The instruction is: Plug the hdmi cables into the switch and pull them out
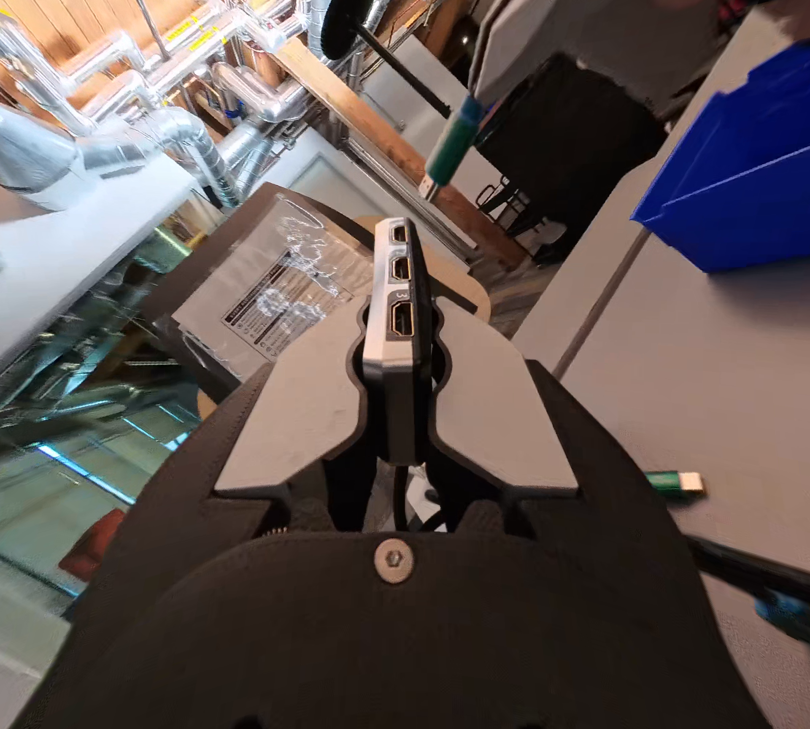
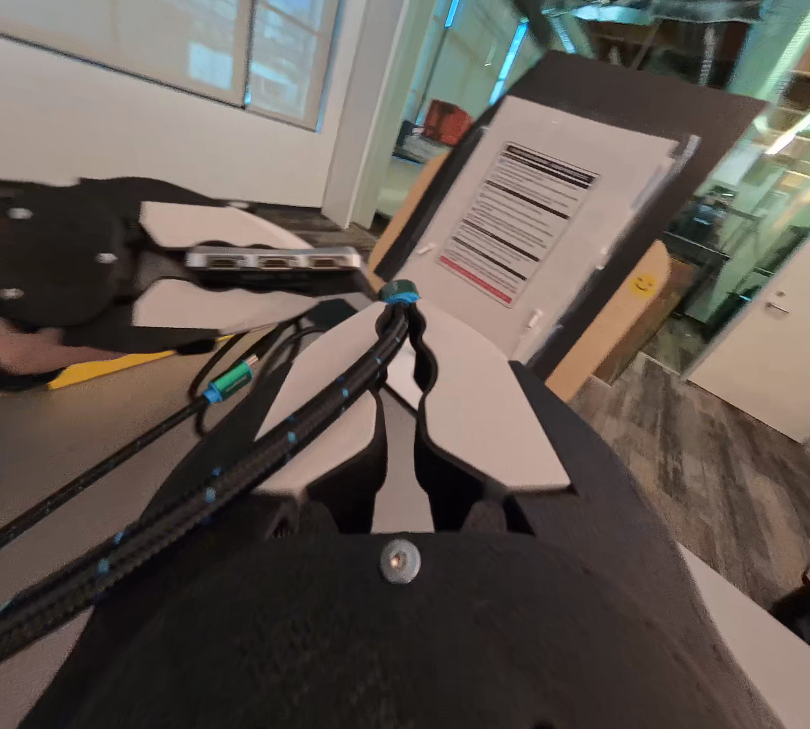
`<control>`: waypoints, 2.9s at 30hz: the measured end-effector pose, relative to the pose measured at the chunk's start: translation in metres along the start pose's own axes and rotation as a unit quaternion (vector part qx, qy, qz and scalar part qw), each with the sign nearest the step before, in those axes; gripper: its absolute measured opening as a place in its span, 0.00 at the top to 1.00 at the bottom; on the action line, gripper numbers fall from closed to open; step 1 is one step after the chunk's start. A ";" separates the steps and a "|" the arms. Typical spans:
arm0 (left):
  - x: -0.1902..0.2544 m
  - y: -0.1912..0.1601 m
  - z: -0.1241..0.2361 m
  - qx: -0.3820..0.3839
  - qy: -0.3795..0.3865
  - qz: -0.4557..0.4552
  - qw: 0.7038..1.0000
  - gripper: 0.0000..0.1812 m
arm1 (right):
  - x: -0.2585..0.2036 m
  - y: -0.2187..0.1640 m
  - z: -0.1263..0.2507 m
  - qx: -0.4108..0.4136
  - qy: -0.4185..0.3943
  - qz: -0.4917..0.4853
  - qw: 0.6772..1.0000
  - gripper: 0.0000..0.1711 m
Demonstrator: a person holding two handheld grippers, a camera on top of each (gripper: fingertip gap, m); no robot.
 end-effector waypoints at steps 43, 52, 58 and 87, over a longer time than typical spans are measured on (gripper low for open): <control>0.017 0.012 0.000 -0.084 0.109 -0.220 0.966 0.88 | -0.036 0.006 -0.004 0.002 0.117 -0.087 0.989 0.96; 0.019 0.018 0.002 -0.088 0.106 -0.213 0.967 0.89 | -0.035 0.007 -0.002 0.001 0.128 -0.097 0.987 0.96; 0.021 0.011 -0.002 -0.100 0.072 -0.207 0.971 0.88 | -0.032 0.002 -0.006 -0.019 0.124 -0.092 0.988 0.96; 0.021 0.019 0.029 -0.028 -0.290 -0.137 0.947 0.88 | -0.012 -0.215 -0.134 -0.388 0.172 -0.031 0.905 0.90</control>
Point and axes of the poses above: each gripper's, where its closed fingertips meet, z back along the fingers, y out of its top, x = y × z across the jaws, the point moved 9 cm from there along z, back along the fingers, and after that the axes turned 3 degrees about -y, right-handed, at the moved point
